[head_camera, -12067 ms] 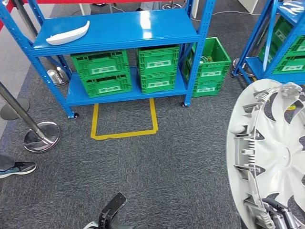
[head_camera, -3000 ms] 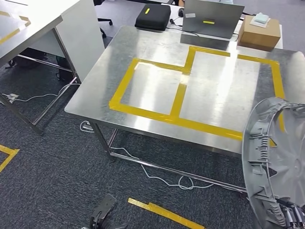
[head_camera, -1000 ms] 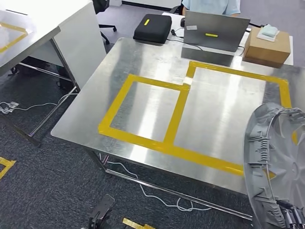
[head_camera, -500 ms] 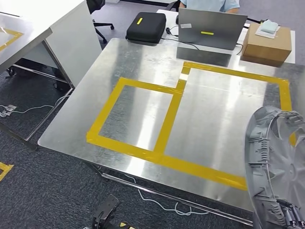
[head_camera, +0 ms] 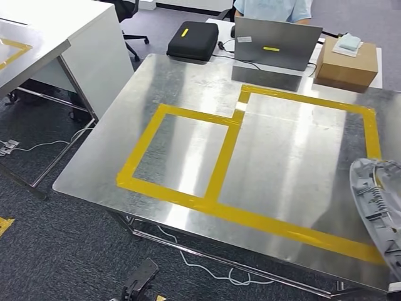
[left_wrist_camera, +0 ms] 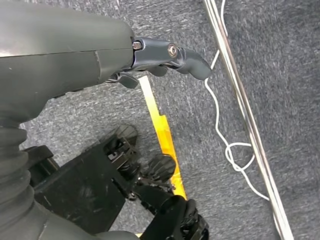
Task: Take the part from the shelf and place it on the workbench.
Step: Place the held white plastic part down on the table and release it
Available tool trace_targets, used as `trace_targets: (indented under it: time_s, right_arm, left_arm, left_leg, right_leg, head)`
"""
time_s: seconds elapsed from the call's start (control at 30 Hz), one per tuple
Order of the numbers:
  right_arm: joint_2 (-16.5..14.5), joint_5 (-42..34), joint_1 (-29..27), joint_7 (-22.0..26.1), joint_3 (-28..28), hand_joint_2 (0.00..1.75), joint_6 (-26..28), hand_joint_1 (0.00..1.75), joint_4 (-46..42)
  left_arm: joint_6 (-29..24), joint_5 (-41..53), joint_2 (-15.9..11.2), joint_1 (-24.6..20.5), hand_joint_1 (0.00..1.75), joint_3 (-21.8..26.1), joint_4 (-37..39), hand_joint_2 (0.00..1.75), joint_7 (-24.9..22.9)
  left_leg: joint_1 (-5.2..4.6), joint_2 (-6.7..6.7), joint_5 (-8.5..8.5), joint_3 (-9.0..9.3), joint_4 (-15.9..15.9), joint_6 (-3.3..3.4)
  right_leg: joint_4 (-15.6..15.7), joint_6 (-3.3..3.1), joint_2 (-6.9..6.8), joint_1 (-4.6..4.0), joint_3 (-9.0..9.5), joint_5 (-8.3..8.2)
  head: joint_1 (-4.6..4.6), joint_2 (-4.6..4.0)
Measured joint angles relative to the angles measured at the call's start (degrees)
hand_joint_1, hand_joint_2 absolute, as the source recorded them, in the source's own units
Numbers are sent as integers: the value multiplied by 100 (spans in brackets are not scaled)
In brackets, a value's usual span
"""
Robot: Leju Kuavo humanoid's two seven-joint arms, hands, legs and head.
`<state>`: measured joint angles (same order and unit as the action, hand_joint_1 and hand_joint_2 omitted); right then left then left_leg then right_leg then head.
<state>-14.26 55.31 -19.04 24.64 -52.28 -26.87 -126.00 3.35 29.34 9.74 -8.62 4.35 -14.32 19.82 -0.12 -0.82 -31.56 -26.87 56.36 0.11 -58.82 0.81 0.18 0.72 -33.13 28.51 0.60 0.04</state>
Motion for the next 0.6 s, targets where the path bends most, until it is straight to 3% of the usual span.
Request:
trace_targets:
  time_s: [0.17,0.27,0.47,0.6]
  right_arm:
    - [535,609,418,-101,-398,175,36,175,384]
    - [911,916,438,-494,-189,175,382,175,707]
    - [2332,495,398,-2245,1624,175,1671,175,1721]
    - [3051,316,424,-2629,2729,175,1982,175,2110]
  left_arm:
    - [62,70,-1,-29,0,-47,0,175,-8]
    - [112,154,-1,-58,0,-94,0,175,-47]
    - [227,300,1,-161,0,-183,0,175,-153]
    - [274,347,1,-181,0,-233,0,175,-175]
  left_leg:
    - [-19,1,8,3,5,16]
    - [-33,2,6,2,6,27]
    - [-59,26,-1,7,11,54]
    - [-62,25,6,7,12,71]
  right_leg:
    - [35,39,2,22,24,-26]
    - [41,46,7,40,30,-29]
    - [49,73,43,69,25,-45]
    - [52,79,34,71,29,-49]
  head:
    - [0,0]
    - [-1,0]
    - [-1,0]
    - [-2,0]
